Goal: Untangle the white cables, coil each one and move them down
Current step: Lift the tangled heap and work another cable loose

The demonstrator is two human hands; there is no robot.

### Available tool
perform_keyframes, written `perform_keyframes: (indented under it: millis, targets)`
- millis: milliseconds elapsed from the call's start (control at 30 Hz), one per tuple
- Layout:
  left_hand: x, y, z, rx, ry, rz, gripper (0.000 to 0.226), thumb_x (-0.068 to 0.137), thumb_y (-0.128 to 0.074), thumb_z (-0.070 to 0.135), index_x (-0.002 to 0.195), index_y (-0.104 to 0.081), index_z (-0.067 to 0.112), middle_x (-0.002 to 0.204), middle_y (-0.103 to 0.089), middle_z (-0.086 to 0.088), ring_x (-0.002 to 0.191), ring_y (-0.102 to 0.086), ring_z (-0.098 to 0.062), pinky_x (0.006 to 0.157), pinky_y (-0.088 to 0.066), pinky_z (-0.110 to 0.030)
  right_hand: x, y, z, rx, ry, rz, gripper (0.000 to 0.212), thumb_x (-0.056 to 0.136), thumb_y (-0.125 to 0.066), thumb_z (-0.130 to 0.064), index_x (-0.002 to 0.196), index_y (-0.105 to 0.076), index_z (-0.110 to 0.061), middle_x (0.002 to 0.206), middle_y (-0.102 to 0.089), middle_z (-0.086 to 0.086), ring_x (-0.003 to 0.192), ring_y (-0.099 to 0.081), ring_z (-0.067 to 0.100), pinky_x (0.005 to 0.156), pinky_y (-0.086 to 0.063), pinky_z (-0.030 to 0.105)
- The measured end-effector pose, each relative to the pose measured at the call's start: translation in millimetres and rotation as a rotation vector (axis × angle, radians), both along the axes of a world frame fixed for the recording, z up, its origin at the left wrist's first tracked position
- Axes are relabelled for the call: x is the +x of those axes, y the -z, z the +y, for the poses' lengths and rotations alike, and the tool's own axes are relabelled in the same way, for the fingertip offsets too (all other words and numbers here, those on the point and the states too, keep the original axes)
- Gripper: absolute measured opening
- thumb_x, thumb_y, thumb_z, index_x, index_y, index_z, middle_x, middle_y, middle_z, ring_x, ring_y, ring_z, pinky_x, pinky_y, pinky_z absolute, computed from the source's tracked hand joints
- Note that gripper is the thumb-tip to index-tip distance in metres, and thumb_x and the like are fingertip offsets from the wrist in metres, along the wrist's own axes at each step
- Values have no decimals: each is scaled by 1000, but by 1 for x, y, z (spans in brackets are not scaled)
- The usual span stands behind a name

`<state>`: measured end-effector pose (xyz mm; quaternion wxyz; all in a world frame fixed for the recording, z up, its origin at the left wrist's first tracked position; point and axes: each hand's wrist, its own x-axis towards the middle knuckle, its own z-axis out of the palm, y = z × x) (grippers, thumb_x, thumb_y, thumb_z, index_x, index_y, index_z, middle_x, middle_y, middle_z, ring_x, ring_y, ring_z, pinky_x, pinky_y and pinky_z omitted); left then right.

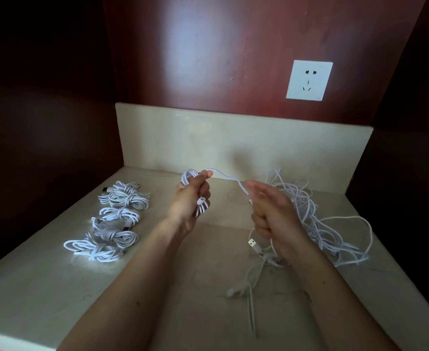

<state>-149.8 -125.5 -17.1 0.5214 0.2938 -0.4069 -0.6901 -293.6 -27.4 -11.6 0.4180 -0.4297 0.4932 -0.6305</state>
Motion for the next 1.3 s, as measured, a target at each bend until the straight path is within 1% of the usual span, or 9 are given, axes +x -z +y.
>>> perform_keyframes:
  millis: [67,167,267,367,533,800,1000,1133,1300]
  targets:
    - [0,1,-3,84,117,167,22,102,-46,19,80,-52,18,43,-27,9,38,-28,-5,37,-29,-15,3,8,-4,-29,84,304,17,99,-55,-20,108,-70,-19,43,-42,-15,37,-37,1,40,-29,15]
    - [3,0,-4,163,238,262,24,101,-42,27,80,-50,18,44,-30,8,41,-40,-6,41,-41,-15,4,17,-9,-114,155,617,21,99,-53,-9,98,-73,-14,59,-58,-34,61,-55,-12,60,-35,8]
    - [6,-4,1,170,384,263,22,87,-49,37,73,-43,22,44,-28,9,35,-31,-2,36,-23,-11,0,28,-14,-82,213,717,27,98,-49,-10,83,-66,-26,63,-59,-21,58,-51,-1,61,-38,21]
    - [2,-3,7,87,406,126,32,82,-59,37,65,-35,24,47,-23,10,34,-25,-1,31,-18,-12,-1,33,-18,-54,239,691,32,98,-47,-12,74,-57,-30,61,-53,-9,58,-47,11,63,-39,33]
    - [-4,-2,16,58,423,56,30,83,-61,36,65,-40,23,44,-22,9,33,-21,-2,30,-16,-12,1,30,-14,-148,262,695,32,98,-54,-25,68,-43,-26,60,-45,-17,58,-39,2,61,-34,30]
    - [-9,3,21,-165,315,-215,37,101,-43,41,96,-66,13,50,-21,5,39,-19,-7,38,-20,-14,8,23,-8,-274,249,656,38,89,-42,-52,81,-51,-17,66,-44,4,61,-43,19,60,-38,38]
    - [-12,6,25,-254,406,-291,40,96,-54,34,64,-37,17,48,-23,3,39,-20,-8,40,-21,-15,11,17,-2,-355,246,596,24,96,-43,-37,82,-52,-20,65,-44,-3,60,-42,10,59,-36,30]
    - [-8,4,24,-303,385,-435,36,97,-53,37,104,-70,6,52,-24,0,41,-22,-11,39,-24,-15,11,10,1,-418,312,475,21,102,-45,-16,83,-52,-9,67,-50,-11,62,-48,0,61,-38,18]
    - [-3,3,25,-345,469,-515,54,95,-41,54,106,-72,11,56,-20,1,43,-19,-10,40,-23,-16,4,8,-2,-392,406,389,19,102,-46,-11,92,-62,-7,62,-48,-16,58,-43,0,58,-36,13]
